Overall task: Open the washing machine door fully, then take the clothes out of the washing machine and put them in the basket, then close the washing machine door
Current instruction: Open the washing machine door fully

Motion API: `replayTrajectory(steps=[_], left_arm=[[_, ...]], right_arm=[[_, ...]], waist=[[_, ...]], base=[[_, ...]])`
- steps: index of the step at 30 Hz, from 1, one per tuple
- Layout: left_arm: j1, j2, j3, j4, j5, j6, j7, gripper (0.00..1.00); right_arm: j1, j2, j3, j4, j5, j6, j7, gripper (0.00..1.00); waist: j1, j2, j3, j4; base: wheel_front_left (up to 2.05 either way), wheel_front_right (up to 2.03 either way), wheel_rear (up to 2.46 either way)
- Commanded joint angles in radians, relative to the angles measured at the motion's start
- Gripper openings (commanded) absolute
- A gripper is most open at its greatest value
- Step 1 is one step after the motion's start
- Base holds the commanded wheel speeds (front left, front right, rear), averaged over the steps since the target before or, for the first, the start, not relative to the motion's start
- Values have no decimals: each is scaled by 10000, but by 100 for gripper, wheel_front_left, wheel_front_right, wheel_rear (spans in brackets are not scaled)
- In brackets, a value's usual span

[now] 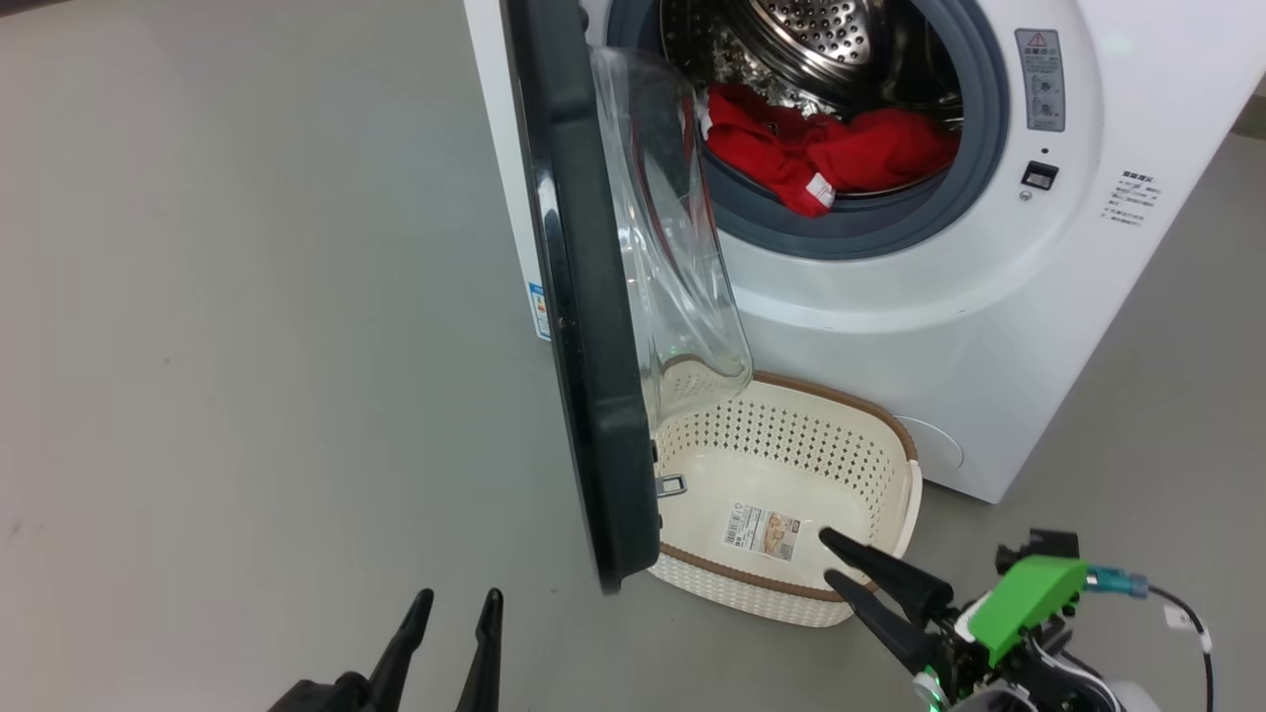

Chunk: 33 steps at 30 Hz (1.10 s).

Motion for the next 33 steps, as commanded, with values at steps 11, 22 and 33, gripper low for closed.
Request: replayTrajectory(steps=[11, 22, 33], left_arm=[[-59, 68, 586, -127, 167, -164, -122, 100], [-40, 68, 652, -85, 167, -170, -122, 100], [-30, 68, 717, -100, 156, -154, -122, 100]], right_arm=[[764, -175, -361, -264, -832, 6, -836, 100], [1116, -922, 620, -429, -2690, 6, -3019, 100], [1045, -2088, 2668, -448, -3931, 6, -5777, 100]], waist=[[0, 0, -105, -459], [0, 0, -140, -727], [0, 0, -121, -886]], base=[[0, 0, 0], [0, 0, 0], [0, 0, 0]])
